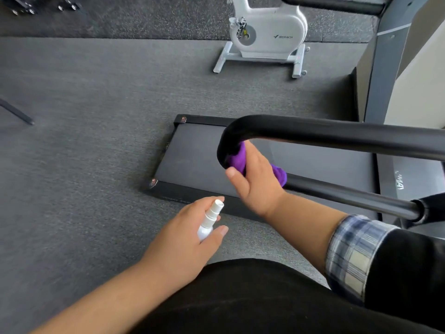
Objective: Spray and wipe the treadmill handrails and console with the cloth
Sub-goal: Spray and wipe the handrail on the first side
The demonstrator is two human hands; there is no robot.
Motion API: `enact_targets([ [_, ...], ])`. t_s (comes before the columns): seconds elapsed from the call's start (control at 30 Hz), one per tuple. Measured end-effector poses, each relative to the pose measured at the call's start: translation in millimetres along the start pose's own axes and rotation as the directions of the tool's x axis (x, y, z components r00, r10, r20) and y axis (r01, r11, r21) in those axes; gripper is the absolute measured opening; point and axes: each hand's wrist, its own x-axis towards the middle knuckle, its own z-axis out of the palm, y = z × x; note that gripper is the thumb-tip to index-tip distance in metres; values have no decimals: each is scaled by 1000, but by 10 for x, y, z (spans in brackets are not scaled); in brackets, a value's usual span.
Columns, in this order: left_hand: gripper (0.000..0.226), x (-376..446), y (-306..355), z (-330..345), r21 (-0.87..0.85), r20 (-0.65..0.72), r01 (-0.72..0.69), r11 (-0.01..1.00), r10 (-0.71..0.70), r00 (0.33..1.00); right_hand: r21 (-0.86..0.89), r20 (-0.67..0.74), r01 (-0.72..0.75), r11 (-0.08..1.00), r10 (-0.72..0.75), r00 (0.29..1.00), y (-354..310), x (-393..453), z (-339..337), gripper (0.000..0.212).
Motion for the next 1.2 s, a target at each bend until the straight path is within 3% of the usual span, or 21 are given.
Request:
enact_targets([
  [0.1, 46, 14, -69, -51, 4, 12, 7, 1000, -7, 1000, 106, -108, -241, 965, 252, 962, -6, 31, 57, 37],
  [0.17, 43, 42, -96, -83, -10, 18, -4, 1000, 4, 1000, 15, -114, -345, 939, 344, 932, 3, 77, 89, 41],
  [0.3, 47, 118, -106, -129, -9, 34, -44, 999, 44, 998, -387, -124, -231, 893, 198, 972, 42, 135, 180, 60],
  [0.47, 46, 237, -87, -127, -3, 75, -101, 995, 101, 992, -520, -95, -208, 828, 187, 978, 83, 146, 158, 52],
  [0.57, 43, 326, -36, -91, -10, 117, -161, 987, 161, 980, -624, -13, -147, 767, 178, 984, 130, 50, 122, 67],
  [0.67, 42, 425, 62, -31, -16, 159, -224, 975, 223, 962, -766, 63, -69, 639, 182, 981, 217, -181, 13, 82],
  [0.8, 45, 561, 187, 72, -10, 220, -296, 955, 291, 931, -794, 108, -50, 605, 221, 969, 285, -498, -182, 83],
  [0.93, 43, 607, 193, 45, -29, 237, -340, 940, 337, 911, -675, 117, -150, 723, 305, 945, 164, -500, -218, 80],
  [1.03, 38, 602, 121, -26, -24, 243, -333, 943, 329, 913, -586, 56, -192, 787, 276, 960, 135, -390, -225, 65],
  [1.2, 42, 597, 24, -84, -6, 242, -304, 953, 296, 924, -732, -11, -211, 647, 298, 954, 163, -196, -57, 68],
])
